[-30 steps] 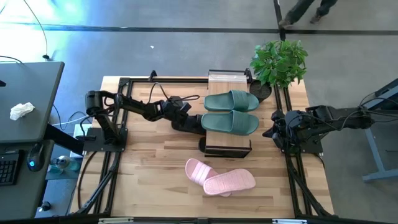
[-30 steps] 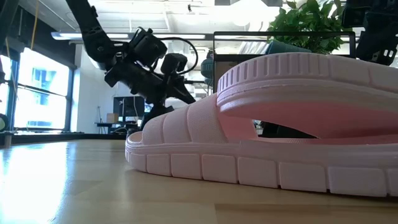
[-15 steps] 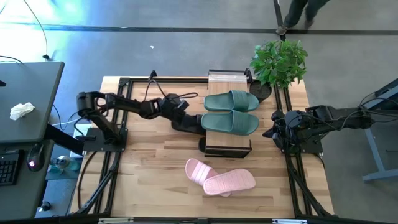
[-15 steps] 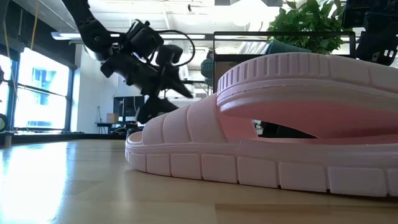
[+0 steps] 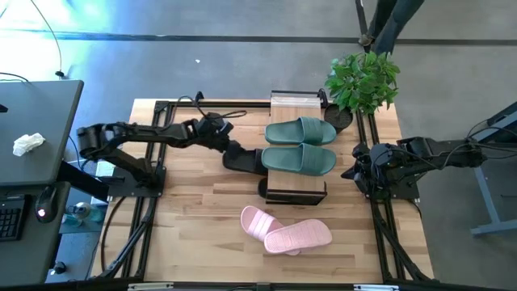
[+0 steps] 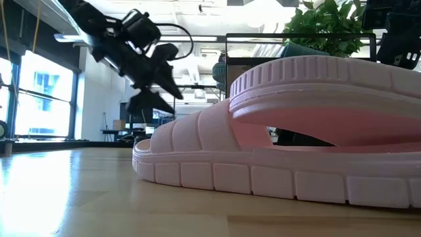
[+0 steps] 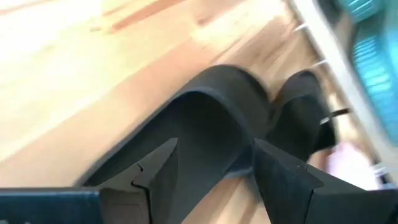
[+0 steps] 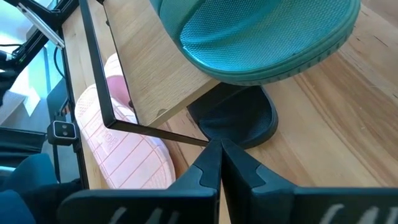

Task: Pick and place slides into the shelf
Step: Put the black slipper under the shelf

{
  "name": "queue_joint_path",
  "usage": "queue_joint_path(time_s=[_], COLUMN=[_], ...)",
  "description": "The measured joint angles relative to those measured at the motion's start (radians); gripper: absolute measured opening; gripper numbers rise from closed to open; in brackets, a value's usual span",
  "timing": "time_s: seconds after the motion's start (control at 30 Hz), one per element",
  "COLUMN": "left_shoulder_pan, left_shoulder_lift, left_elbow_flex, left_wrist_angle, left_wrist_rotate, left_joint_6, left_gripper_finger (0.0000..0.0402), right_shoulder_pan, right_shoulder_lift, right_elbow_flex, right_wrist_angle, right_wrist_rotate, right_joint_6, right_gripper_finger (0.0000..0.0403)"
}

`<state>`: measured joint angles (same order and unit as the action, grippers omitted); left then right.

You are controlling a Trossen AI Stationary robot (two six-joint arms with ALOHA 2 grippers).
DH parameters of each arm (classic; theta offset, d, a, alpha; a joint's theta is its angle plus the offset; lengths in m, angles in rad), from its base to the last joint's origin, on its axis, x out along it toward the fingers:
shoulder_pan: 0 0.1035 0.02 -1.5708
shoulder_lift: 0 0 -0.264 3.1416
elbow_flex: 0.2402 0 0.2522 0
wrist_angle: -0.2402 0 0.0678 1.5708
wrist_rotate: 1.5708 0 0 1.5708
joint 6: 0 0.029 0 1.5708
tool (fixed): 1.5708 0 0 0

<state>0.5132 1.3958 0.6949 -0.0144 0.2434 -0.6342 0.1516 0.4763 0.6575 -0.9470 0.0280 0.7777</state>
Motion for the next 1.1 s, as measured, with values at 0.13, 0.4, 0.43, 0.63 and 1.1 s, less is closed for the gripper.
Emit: queue_joint_path(time_s=[0.13, 0.4, 0.43, 0.63, 1.1], left_shoulder_pan=[0.013, 0.01, 0.01, 0.026, 0.039], left_shoulder_lift=[-0.083, -0.128, -0.128, -0.126, -0.054], left_elbow_flex=[0.0, 0.0, 0.0, 0.0, 0.0], left_wrist_angle=[-0.181, -0.536, -0.568, -0.624, -0.494], left_wrist_rotate=[-0.039, -0.051, -0.069, -0.285, -0.292], left_joint_6=[0.1, 0.398, 0.433, 0.576, 1.144], left_gripper_finger=[0.0186, 0.0186, 0.0186, 0.0186, 0.006], right_shoulder_pan=[0.0, 0.0, 0.0, 0.0, 0.0], right_shoulder_lift=[0.0, 0.0, 0.0, 0.0, 0.0], right_elbow_flex=[0.0, 0.0, 0.0, 0.0, 0.0], right_wrist_angle=[0.0, 0.0, 0.0, 0.001, 0.002], right_wrist_rotate=[0.003, 0.035, 0.042, 0.086, 0.13], right_joint_6=[-0.001, -0.019, -0.019, -0.019, -0.017], right_gripper_finger=[0.0, 0.0, 0.0, 0.0, 0.0])
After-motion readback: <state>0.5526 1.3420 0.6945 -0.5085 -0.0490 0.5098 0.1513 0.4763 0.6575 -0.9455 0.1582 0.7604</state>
